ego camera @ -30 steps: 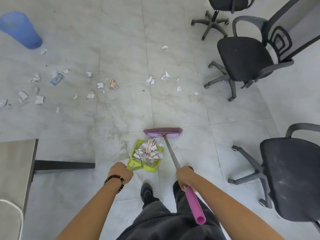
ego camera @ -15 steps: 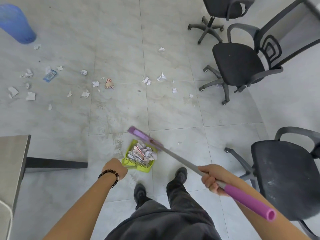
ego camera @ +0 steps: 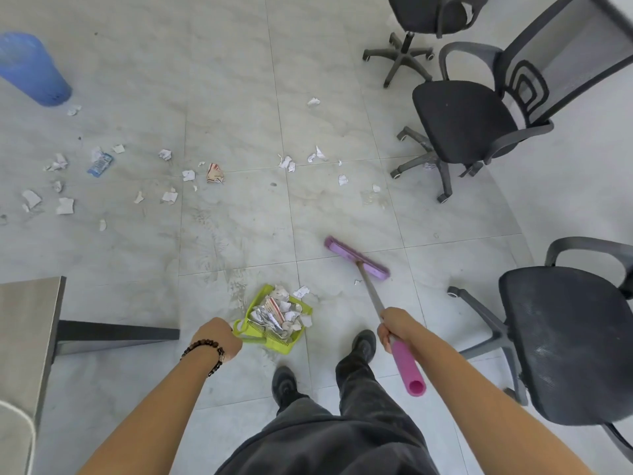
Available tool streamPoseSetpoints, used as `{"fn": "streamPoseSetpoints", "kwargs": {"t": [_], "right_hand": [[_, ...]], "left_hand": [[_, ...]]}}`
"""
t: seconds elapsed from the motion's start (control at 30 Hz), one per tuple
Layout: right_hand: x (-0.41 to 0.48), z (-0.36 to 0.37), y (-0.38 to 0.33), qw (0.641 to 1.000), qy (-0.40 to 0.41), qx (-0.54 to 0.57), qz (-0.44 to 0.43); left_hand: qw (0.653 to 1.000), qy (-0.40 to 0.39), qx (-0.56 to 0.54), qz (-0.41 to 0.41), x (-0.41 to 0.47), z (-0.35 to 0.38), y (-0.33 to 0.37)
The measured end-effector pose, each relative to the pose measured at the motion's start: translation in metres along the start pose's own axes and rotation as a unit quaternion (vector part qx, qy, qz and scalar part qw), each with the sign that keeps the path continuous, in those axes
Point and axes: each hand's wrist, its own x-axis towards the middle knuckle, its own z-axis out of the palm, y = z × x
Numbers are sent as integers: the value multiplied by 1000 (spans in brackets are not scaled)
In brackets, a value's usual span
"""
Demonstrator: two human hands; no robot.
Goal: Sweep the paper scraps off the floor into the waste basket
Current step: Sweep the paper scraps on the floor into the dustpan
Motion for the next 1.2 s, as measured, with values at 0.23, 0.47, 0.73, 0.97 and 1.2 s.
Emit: {"fn": "streamPoseSetpoints", "kwargs": {"t": [0.23, 0.47, 0.73, 0.97, 1.2], "right_hand": [[-25, 9, 25, 989, -96, 7, 115], [-49, -15, 14, 968, -190, 110, 126], [-61, 30, -13, 992, -120, -15, 33], [-32, 63, -17, 994, -37, -87, -60], [-12, 78, -13, 971, -21, -206, -115]], "left_hand": [[1000, 2, -13, -13, 3, 11, -9], [1000, 8, -20, -6, 2, 5, -11], [999, 14, -29, -16, 3, 5, -22], [999, 12, -29, -16, 1, 4, -22], [999, 1, -35, -26, -3, 9, -31]]}}
